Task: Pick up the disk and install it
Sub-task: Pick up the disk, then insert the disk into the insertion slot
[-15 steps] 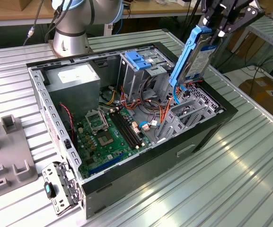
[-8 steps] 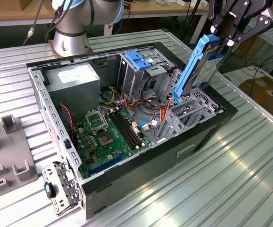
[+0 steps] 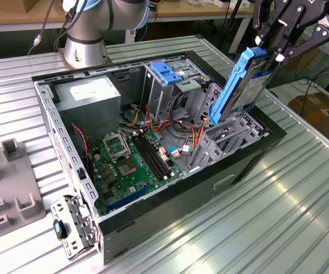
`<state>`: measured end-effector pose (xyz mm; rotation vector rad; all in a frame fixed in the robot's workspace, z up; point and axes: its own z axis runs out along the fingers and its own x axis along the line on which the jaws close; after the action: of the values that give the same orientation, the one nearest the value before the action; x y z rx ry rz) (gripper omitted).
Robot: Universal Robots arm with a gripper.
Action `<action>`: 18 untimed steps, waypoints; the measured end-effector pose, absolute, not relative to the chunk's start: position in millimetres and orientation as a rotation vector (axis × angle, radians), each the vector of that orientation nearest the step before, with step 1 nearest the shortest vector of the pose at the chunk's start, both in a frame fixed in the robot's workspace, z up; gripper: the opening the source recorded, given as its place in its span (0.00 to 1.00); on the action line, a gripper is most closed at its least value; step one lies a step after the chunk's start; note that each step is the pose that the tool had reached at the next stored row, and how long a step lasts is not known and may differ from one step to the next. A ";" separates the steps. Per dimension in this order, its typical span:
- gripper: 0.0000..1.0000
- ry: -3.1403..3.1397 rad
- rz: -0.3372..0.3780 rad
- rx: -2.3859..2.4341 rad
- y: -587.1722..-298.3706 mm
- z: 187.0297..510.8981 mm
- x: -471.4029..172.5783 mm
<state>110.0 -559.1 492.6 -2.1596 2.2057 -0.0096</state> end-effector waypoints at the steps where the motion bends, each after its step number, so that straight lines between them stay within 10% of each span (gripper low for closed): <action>1: 0.35 2.206 -0.010 -2.160 -559.9 491.4 109.4; 18: 0.35 2.168 -0.038 -2.224 -562.7 480.3 105.9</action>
<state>105.9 -562.7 480.3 -2.2245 2.1682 -0.0375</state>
